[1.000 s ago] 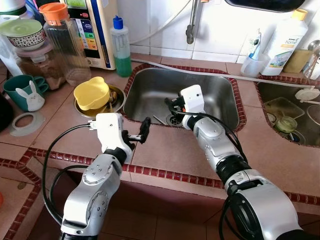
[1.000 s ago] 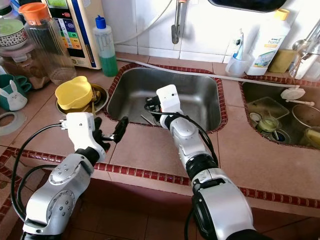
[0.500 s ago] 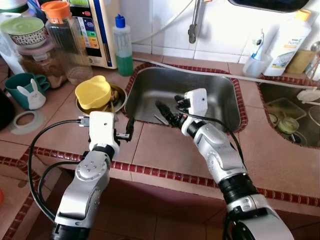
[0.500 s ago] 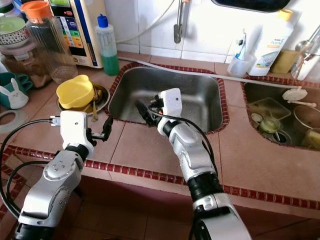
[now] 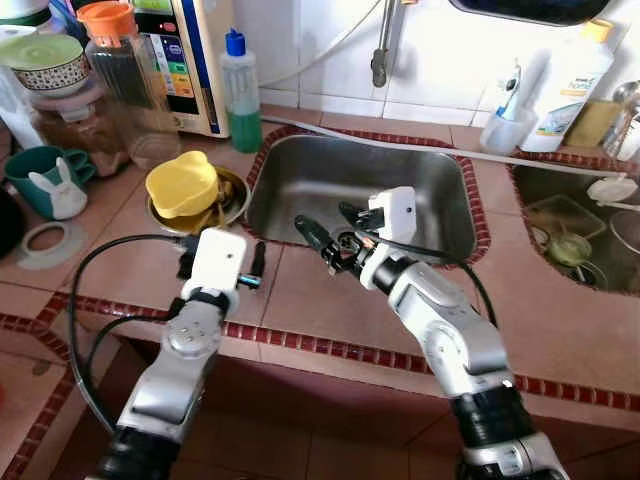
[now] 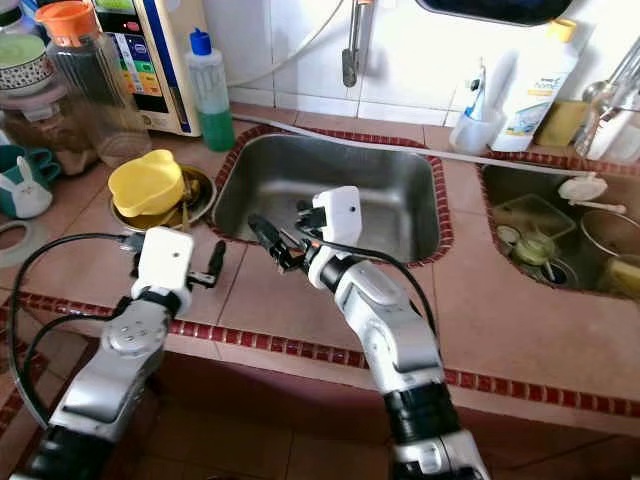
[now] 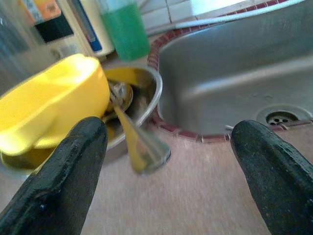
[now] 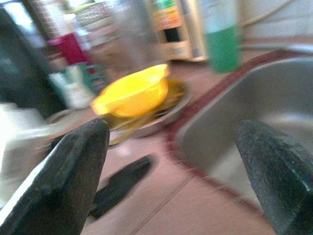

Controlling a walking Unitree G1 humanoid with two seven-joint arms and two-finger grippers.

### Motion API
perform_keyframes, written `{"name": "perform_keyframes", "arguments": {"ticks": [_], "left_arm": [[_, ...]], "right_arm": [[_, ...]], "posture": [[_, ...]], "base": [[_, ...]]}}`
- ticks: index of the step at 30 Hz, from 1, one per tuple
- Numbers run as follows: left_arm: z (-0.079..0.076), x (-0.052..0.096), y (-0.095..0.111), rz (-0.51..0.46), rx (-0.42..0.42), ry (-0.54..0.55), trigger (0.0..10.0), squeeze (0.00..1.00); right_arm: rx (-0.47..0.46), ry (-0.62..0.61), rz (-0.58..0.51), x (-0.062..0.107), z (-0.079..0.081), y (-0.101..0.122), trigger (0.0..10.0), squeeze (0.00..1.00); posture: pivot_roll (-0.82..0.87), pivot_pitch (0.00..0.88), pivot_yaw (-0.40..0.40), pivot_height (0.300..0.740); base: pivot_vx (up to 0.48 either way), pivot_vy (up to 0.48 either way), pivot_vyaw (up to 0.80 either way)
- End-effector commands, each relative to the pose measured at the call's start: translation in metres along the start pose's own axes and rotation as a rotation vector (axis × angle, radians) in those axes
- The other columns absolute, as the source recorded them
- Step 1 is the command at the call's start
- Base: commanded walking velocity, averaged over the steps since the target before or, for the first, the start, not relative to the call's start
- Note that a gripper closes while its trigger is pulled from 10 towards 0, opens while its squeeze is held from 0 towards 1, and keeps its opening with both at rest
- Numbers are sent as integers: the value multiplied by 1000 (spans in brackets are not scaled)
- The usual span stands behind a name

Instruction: Kitchen organization

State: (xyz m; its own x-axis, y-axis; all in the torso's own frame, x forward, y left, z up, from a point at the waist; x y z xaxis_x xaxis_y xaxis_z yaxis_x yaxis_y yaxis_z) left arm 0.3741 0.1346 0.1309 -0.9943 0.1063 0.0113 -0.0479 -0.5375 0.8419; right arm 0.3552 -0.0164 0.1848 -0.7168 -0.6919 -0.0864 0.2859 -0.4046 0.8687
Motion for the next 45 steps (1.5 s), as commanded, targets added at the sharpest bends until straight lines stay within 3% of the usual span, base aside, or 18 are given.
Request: {"name": "perform_keyframes", "arguments": {"ticks": [1, 2, 3, 4, 5, 11, 19, 20, 21, 22, 23, 26, 27, 32, 33, 37, 38, 45], "left_arm": [[0, -6, 6, -29, -47, 2, 10000, 0], [-2, -10, 7, -39, -76, -8, 10000, 0], [-4, -13, 7, -43, -92, -15, 10000, 0], [-4, -14, 7, -46, -104, -17, 10000, 0], [-4, -16, 5, -44, -109, -19, 10000, 0], [-4, -23, -2, -40, -145, -26, 10000, 0], [-9, -32, -11, -41, -194, -66, 10000, 0], [-9, -33, -14, -36, -206, -70, 8510, 0], [-9, -33, -14, -36, -206, -70, 8510, 0], [-10, -33, -14, -44, -199, -82, 7686, 0], [-11, -33, -14, -55, -211, -91, 3333, 0], [-12, -34, -14, -75, -226, -103, 2941, 0], [-11, -35, -15, -75, -227, -103, 1882, 0], [-9, -37, -17, -69, -230, -93, 2078, 0], [-8, -37, -18, -70, -229, -91, 1608, 0], [-8, -38, -18, -73, -227, -88, 1412, 0], [-9, -37, -19, -74, -227, -87, 2667, 0], [-8, -36, -22, -77, -231, -83, 2157, 0]], "right_arm": [[-52, 77, 41, 5, 21, -1, 10000, 592], [-84, 120, 79, 15, 31, -5, 10000, 329], [-98, 146, 103, 22, 37, -8, 10000, 329], [-114, 164, 125, 27, 41, -10, 10000, 259], [-122, 176, 143, 34, 42, -13, 10000, 0], [-150, 205, 194, 52, 43, -16, 10000, 0], [-164, 212, 220, 58, 52, -9, 10000, 0], [-165, 215, 223, 59, 54, -9, 10000, 0], [-165, 215, 223, 59, 54, -9, 10000, 0], [-165, 215, 225, 59, 54, -9, 10000, 0], [-160, 215, 229, 60, 54, -9, 10000, 0], [-159, 214, 238, 61, 56, -10, 10000, 0], [-163, 215, 241, 61, 57, -10, 10000, 0], [-168, 219, 254, 63, 59, -10, 10000, 0], [-166, 220, 257, 64, 59, -10, 10000, 0], [-167, 219, 259, 64, 59, -10, 10000, 0], [-166, 219, 259, 63, 59, -10, 10000, 0], [-167, 212, 259, 63, 58, -10, 10000, 0]], "posture": [[7, 119, -13, 740], [-14, 122, -8, 740], [-17, 123, -6, 740], [-17, 123, -6, 740], [-24, 125, -5, 740], [-44, 127, 2, 740], [-52, 128, 5, 740], [-51, 128, 7, 740], [-51, 128, 7, 740], [-52, 128, 7, 740], [-53, 129, 7, 740], [-53, 130, 8, 740], [-53, 130, 8, 740], [-55, 131, 8, 740], [-55, 131, 6, 740], [-55, 131, 6, 740], [-52, 130, 5, 740], [-50, 129, 6, 740]], "base": [[0, 0, 0], [0, 0, 0], [0, 0, 0], [0, 0, 0], [0, 0, 0], [0, 0, 0], [0, 0, 0], [0, 0, 0], [0, 0, 0], [0, 0, 0], [0, 0, 0], [0, 0, 0], [0, 0, 0], [0, 0, 0], [0, 0, 0], [0, 0, 0], [0, 0, 0], [0, 0, 0]]}}
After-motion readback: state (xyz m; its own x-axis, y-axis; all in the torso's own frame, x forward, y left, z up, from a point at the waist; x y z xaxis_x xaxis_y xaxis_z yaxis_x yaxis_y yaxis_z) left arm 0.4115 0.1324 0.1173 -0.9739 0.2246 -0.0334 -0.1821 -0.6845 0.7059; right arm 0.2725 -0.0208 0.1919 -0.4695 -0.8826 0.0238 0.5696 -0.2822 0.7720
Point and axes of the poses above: a point about 5 cm out from each wrist's last joint towards the gripper, its own x axis pointing back from the gripper into the wrist, its own y axis along the axis of the wrist's last joint, z = x × y, the point moved 6 cm from there along -x, pointing out of the wrist towards the gripper, and after that the axes turned 13 degrees about -x, right-handed, at the moved point
